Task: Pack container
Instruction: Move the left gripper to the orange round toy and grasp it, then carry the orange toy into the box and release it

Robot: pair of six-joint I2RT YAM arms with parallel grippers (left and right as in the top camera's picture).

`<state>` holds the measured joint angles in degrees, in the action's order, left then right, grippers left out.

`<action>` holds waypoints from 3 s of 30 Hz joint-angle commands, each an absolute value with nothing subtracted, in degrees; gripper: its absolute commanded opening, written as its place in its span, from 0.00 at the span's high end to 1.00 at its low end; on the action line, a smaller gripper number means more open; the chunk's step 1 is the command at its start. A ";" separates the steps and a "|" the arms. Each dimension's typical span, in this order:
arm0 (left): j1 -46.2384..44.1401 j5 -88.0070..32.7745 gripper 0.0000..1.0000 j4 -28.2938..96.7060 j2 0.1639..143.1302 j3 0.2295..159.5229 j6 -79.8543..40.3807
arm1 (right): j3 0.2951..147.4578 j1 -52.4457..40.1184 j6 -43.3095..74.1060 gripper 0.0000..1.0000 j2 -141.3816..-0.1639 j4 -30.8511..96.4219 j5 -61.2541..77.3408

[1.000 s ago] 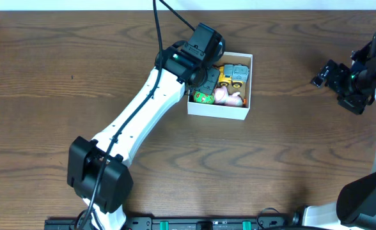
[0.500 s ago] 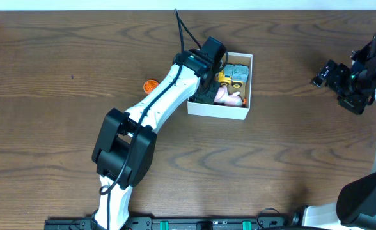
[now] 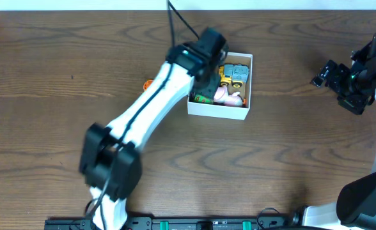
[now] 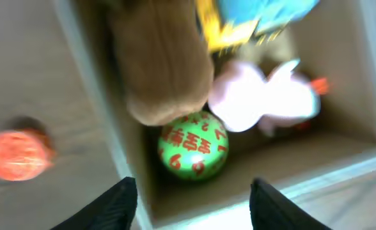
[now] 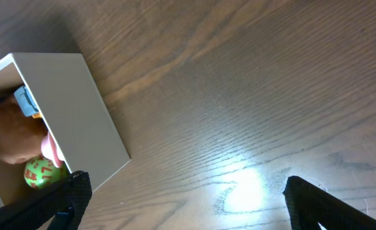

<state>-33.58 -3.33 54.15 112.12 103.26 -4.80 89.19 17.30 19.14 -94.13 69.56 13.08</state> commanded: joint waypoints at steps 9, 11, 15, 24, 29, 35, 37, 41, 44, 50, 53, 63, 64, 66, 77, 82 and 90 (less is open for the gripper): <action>-21.45 4.89 0.37 60.03 106.00 103.57 -5.06 | 89.19 17.61 20.14 0.01 -93.34 69.63 12.93; -18.24 3.25 0.36 60.25 108.62 102.91 -5.06 | 89.17 17.61 20.14 0.01 -93.34 69.63 12.93; -13.98 -0.67 0.19 60.80 114.04 102.89 -5.02 | 89.17 17.61 20.14 0.01 -93.34 69.63 12.91; -12.05 -1.54 0.14 59.02 123.07 102.89 -4.82 | 89.19 17.61 20.14 0.01 -93.34 69.60 12.91; -12.05 -2.44 0.14 58.85 126.45 102.89 -4.84 | 89.17 17.61 20.12 0.01 -93.34 69.65 12.91; -12.01 -2.42 0.14 56.60 129.34 102.89 -4.78 | 89.17 17.61 20.12 0.01 -93.34 69.67 12.91; -12.01 -2.39 0.14 55.55 129.93 102.89 -4.75 | 89.17 17.61 20.12 0.01 -93.34 69.69 12.91; -12.01 -2.39 0.14 53.95 130.74 102.89 -4.10 | 89.17 17.61 20.10 0.01 -93.34 69.95 12.88; -12.01 -2.39 0.14 53.34 131.28 102.89 -4.10 | 89.19 17.61 20.10 0.01 -93.34 70.04 12.88; -12.01 -2.39 0.15 52.97 132.75 102.89 -4.10 | 89.17 17.61 20.08 0.01 -93.34 70.13 12.88; -12.01 -2.39 0.21 52.71 132.77 102.89 -4.08 | 89.17 17.61 20.08 0.01 -93.34 70.13 12.88; -12.01 -2.37 0.39 52.53 132.77 102.89 -3.44 | 89.19 17.61 19.42 0.01 -93.34 70.11 12.88; -12.01 -2.37 0.40 52.53 132.77 102.91 -3.44 | 89.17 17.61 19.44 0.01 -93.34 70.11 12.88; -12.01 -2.39 0.43 52.58 132.77 102.91 -3.46 | 89.17 17.61 19.44 0.01 -93.34 70.08 12.88; -12.01 -2.35 0.50 54.48 130.41 103.81 -2.92 | 89.17 17.61 19.46 0.01 -93.34 70.06 12.88; -12.01 -2.33 0.55 58.06 125.78 107.07 -1.93 | 89.17 17.61 19.46 0.01 -93.34 70.04 12.88; -16.64 -2.44 0.58 61.65 111.18 107.61 -2.02 | 89.17 17.61 19.51 0.01 -93.34 70.02 12.91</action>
